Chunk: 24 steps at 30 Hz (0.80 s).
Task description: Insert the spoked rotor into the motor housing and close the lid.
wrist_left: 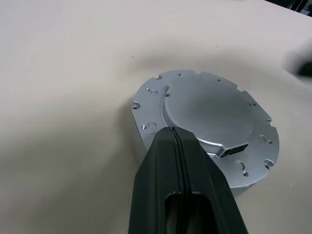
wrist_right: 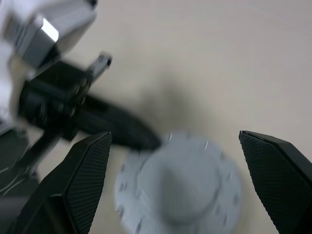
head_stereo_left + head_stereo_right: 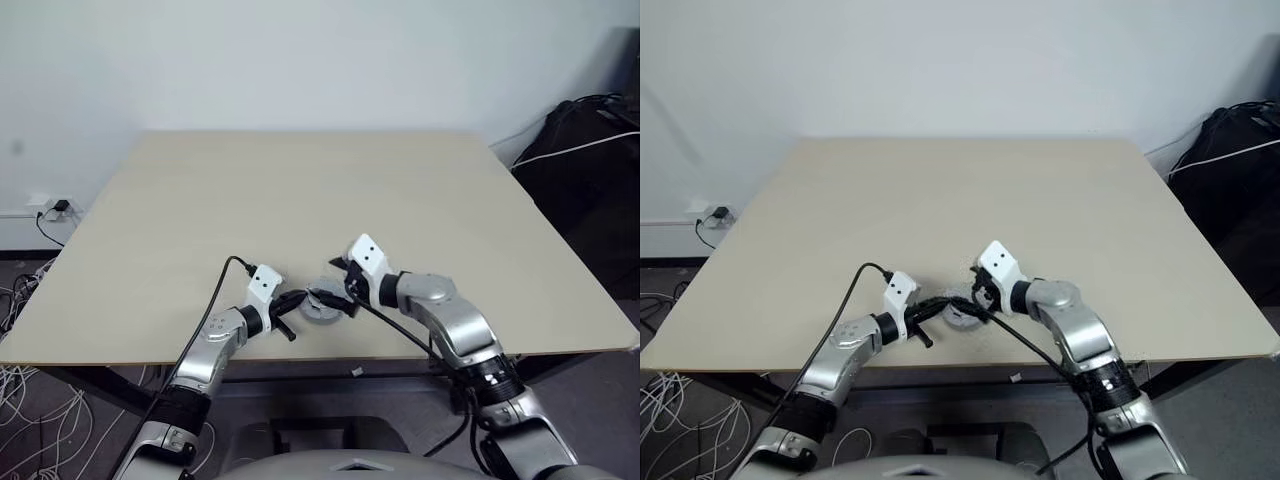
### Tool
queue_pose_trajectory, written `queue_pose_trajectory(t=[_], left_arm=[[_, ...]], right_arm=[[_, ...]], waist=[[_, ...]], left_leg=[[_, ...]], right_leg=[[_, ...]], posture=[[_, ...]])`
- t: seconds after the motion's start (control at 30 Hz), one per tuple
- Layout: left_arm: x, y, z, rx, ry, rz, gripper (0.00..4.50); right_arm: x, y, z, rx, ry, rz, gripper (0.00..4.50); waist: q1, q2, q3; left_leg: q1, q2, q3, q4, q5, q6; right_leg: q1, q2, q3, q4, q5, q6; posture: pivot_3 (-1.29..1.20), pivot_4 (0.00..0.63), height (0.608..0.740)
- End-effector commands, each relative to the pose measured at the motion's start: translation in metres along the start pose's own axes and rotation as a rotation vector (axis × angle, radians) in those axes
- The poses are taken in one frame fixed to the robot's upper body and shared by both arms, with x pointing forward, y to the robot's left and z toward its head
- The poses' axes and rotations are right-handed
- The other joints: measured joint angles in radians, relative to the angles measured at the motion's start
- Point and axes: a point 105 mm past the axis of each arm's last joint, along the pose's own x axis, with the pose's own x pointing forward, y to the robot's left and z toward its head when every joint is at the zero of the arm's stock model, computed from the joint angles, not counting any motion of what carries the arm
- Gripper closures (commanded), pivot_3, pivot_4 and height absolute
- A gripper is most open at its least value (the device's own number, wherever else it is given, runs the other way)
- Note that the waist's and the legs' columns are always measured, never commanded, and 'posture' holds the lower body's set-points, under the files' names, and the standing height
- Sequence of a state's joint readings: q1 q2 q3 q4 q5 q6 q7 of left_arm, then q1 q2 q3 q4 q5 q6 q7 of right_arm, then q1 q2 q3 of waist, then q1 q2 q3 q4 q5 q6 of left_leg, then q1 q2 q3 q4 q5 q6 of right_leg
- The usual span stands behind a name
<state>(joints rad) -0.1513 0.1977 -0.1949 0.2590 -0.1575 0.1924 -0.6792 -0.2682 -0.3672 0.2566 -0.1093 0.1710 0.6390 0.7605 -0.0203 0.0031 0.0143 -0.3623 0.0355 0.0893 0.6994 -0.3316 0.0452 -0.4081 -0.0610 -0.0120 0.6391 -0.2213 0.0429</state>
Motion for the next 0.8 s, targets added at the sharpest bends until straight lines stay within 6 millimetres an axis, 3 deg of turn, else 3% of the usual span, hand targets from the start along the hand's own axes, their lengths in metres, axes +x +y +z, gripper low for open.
queue_pose_trajectory(t=[0.03, 0.3, 0.8], left_arm=[[0.005, -0.009, 0.002, 0.009, 0.003, -0.044, 4.50], [0.006, -0.010, 0.001, 0.007, 0.006, -0.049, 4.50], [0.006, -0.009, 0.001, 0.005, 0.005, -0.047, 4.50]], right_arm=[[-0.012, -0.013, 0.005, 0.055, -0.020, -0.109, 0.01], [-0.021, -0.038, -0.015, 0.306, 0.031, -0.334, 0.01], [-0.012, -0.028, -0.024, 0.749, 0.089, -0.297, 0.01]], waist=[[0.000, 0.000, 0.000], [0.002, 0.000, 0.000], [0.003, 0.000, 0.000]], left_leg=[[0.000, 0.000, 0.000, 0.000, 0.000, 0.000], [0.000, 0.000, 0.000, 0.000, 0.000, 0.000], [-0.001, 0.000, 0.000, 0.000, 0.000, 0.000]], right_leg=[[0.000, 0.000, 0.000, 0.000, 0.000, 0.000], [0.000, 0.000, 0.000, 0.000, 0.000, 0.000], [-0.001, 0.000, 0.000, 0.000, 0.000, 0.001]], posture=[[0.00, 0.000, 0.740], [0.00, 0.000, 0.740], [0.00, 0.000, 0.740]])
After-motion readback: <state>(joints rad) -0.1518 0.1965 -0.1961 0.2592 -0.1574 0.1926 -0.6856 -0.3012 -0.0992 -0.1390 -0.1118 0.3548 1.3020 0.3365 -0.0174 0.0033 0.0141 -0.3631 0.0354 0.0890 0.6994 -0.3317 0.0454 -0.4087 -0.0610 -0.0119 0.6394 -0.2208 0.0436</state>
